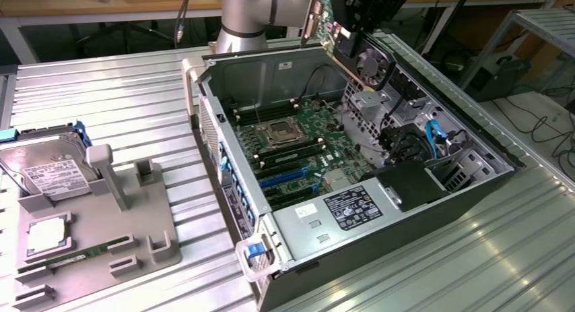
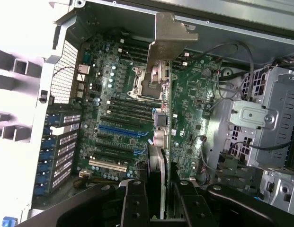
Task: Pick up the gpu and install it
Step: 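Insert the gpu into the slot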
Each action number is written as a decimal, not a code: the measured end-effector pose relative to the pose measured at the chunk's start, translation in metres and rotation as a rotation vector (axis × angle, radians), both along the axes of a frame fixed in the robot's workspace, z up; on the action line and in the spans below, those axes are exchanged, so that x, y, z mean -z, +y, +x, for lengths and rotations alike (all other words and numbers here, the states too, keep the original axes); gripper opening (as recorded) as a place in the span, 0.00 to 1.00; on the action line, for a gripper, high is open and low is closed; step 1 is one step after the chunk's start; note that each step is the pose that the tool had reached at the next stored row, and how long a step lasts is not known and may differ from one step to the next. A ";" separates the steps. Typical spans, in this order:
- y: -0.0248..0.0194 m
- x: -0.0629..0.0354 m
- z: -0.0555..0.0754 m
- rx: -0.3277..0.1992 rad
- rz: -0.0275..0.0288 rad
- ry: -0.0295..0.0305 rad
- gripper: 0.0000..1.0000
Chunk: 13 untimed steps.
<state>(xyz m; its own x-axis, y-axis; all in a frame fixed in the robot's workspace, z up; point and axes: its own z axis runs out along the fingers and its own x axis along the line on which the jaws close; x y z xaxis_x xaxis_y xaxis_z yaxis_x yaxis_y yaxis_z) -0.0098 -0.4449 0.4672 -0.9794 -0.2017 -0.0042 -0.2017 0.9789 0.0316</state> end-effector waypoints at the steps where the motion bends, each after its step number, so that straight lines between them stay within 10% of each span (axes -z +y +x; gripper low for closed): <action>1: 0.0000 0.0000 0.000 -0.003 -0.0001 0.0000 0.27; 13: 0.0000 0.0000 0.000 -0.048 -0.0001 0.0000 0.27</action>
<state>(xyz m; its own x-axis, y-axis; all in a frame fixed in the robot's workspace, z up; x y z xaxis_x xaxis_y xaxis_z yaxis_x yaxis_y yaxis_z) -0.0098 -0.4448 0.4672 -0.9686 -0.2486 -0.0042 -0.2486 0.9681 0.0315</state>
